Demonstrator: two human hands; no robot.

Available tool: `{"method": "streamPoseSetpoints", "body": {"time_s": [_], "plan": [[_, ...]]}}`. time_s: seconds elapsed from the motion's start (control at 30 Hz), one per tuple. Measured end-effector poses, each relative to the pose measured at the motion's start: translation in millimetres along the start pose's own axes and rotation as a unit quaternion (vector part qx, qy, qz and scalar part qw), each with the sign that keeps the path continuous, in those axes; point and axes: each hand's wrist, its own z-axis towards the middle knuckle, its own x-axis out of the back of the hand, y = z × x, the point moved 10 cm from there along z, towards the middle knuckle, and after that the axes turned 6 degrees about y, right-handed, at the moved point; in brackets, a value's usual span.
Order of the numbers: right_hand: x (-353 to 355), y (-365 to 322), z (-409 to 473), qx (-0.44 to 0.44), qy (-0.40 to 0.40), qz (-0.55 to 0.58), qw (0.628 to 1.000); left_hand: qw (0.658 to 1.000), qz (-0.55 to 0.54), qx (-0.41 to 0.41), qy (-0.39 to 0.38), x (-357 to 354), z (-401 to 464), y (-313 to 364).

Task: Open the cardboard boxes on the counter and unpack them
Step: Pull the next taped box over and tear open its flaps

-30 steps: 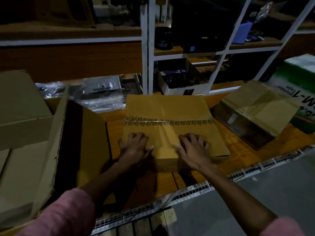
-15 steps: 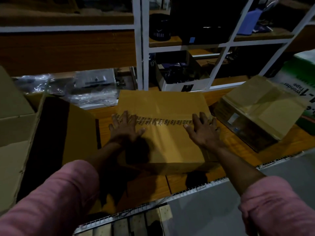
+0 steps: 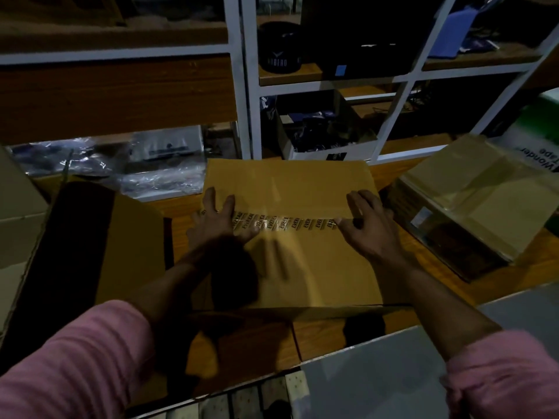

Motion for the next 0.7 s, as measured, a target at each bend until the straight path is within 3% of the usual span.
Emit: {"method": "streamPoseSetpoints", "body": {"time_s": [0.2,0.33,0.6,0.7], "plan": [[74.1,-32.9,-31.8,0.063,0.165,0.059,0.982,0.984,-0.062,-0.088,0.142,60.4,-36.4,17.4],[108.1,-41.6,-68.4,0.06,0.268,0.065,0.959,0.969,-0.088,-0.13,0.193,90.6,-75.6,21.3],[66.0,-34.6,-176.5,-0.003,0.2,0.009,0.98,0.972,-0.121,-0.128,0.158,67.9,-172.1,-20.4],[75.4,-45.0,-197.4,-0.017,0.207,0.014,0.978,0.969,-0.108,-0.131,0.177,79.8,-187.6,-28.9]]}}
